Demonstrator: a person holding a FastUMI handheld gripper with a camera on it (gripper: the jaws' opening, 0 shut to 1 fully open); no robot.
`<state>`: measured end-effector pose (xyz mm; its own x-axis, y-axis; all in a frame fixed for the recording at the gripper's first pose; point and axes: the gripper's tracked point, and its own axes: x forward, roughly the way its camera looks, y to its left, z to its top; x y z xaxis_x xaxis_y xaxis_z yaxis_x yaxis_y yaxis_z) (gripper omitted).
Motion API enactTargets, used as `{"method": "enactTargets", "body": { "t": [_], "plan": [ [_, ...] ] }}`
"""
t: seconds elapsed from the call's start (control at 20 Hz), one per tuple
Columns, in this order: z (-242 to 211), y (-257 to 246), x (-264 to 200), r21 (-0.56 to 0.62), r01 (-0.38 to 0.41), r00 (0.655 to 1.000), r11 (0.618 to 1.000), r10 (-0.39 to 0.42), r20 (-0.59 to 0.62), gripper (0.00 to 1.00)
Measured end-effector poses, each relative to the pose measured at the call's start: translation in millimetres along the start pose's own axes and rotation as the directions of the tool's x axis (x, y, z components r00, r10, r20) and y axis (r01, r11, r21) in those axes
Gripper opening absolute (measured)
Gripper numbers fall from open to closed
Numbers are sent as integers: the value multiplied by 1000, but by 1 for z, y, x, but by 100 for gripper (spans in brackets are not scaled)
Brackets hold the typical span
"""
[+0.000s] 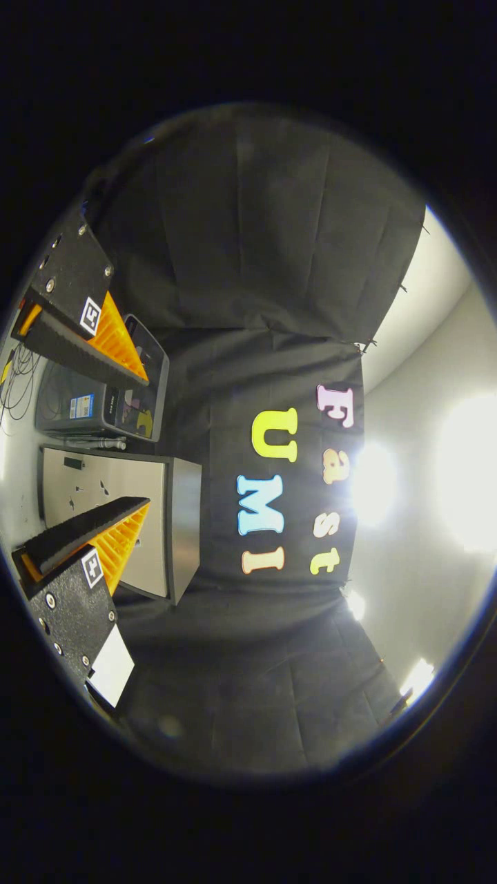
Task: Put the clothes into the washing machine and then close the washing machine lid.
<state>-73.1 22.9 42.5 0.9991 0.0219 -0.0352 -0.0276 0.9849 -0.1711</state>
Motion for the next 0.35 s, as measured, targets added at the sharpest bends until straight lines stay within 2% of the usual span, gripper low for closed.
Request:
{"method": "enactTargets", "body": {
  "t": [0.35],
  "plan": [
    [-3, 4, -4, -16, 5, 1000, 1000, -5, -9, 95]
  ]
}}
